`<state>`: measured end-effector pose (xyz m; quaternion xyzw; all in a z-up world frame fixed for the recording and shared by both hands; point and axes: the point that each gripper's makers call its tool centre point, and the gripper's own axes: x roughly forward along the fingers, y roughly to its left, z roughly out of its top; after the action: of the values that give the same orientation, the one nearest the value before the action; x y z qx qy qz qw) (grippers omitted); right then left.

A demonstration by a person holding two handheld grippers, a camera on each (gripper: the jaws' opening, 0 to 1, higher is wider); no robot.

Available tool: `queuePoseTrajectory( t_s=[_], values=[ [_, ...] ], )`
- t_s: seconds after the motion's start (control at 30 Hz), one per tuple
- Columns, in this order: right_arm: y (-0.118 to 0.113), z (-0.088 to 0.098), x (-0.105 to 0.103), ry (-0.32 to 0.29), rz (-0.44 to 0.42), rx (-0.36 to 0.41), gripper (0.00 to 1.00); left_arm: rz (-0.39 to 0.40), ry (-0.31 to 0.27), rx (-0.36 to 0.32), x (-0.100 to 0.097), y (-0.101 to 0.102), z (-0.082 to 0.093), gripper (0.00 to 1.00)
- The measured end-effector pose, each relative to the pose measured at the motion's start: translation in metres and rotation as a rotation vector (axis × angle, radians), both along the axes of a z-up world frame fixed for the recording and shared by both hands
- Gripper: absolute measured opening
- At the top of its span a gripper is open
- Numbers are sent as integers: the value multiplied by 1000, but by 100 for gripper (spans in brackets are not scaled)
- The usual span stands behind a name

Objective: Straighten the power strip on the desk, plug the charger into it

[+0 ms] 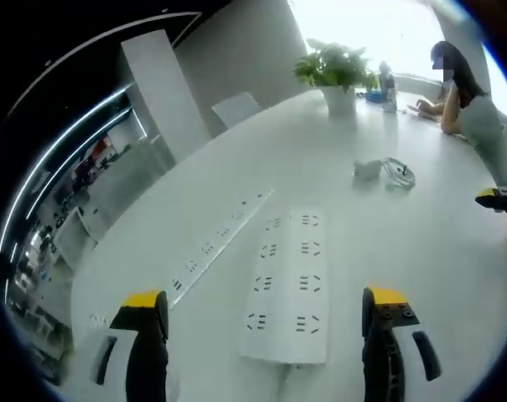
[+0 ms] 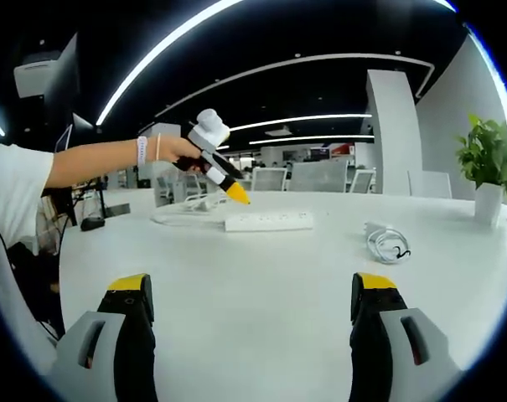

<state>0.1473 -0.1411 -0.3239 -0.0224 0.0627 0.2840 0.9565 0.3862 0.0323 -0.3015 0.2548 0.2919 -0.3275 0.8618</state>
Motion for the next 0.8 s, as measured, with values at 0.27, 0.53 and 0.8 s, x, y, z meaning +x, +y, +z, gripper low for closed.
queuePoseTrajectory(
  t_s=[0.27,0.53,0.8],
  values=[
    [-3,3,-2,-2,-5,-3,97,-8,30,66,6,1,-4,99],
    [1,4,-5,-4,-3,-9,97,-10,77,109,14,2,-8,99],
    [4,7,-6,-6,1,-31,97,-23,118,169,29,3,-11,99]
  ],
)
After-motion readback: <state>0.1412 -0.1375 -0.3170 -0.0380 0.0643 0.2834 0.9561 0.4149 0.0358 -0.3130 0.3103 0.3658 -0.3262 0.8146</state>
